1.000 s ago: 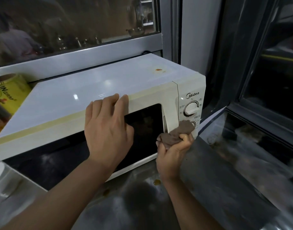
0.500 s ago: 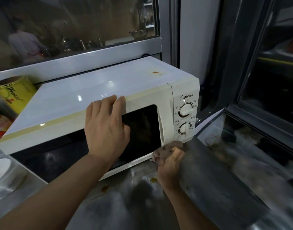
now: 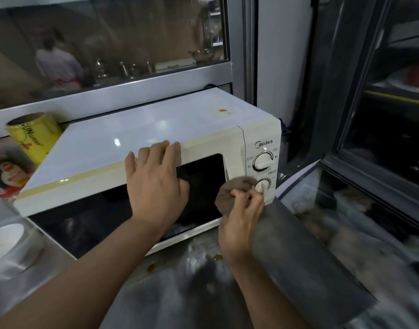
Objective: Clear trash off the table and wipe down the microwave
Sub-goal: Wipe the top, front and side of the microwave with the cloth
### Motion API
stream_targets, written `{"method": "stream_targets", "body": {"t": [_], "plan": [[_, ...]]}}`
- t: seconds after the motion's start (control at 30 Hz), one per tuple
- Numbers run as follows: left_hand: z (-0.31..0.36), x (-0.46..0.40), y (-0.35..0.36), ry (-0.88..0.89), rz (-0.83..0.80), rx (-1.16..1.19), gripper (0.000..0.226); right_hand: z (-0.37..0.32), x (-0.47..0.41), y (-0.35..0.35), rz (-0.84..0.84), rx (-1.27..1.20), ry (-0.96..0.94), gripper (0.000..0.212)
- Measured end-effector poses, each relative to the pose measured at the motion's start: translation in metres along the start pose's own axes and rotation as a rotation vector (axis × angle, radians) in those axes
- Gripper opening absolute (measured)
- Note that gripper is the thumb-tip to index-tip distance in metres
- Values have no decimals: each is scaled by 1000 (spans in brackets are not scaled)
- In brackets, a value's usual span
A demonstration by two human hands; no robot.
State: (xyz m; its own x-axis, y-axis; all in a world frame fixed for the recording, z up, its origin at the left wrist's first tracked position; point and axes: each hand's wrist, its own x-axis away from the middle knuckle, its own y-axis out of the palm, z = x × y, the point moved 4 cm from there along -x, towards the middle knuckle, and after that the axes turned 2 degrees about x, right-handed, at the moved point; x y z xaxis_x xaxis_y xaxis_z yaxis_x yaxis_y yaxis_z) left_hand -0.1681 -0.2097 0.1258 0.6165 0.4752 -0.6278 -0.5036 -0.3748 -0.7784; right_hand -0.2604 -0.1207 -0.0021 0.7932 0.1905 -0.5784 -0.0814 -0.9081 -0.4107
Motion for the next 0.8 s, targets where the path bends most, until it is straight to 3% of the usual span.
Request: {"method": "stream_targets", "body": {"t": [0.2, 0.4, 0.53, 0.7, 0.8], "plan": [[-2, 0, 2, 23, 3, -8, 55, 24, 20, 7, -125, -30, 68, 25], [-2, 1, 1, 26, 16, 5, 54, -24, -26, -7, 47, -39, -28, 45], [-4, 1, 3, 35, 23, 5, 55, -3, -8, 8, 23, -54, 59, 49], [-4, 3, 4, 33, 19, 7, 55, 45, 30, 31, -204, -47, 219, 32], [-4, 2, 3, 24, 10, 3, 56, 57, 29, 31, -355, 10, 206, 28]]}}
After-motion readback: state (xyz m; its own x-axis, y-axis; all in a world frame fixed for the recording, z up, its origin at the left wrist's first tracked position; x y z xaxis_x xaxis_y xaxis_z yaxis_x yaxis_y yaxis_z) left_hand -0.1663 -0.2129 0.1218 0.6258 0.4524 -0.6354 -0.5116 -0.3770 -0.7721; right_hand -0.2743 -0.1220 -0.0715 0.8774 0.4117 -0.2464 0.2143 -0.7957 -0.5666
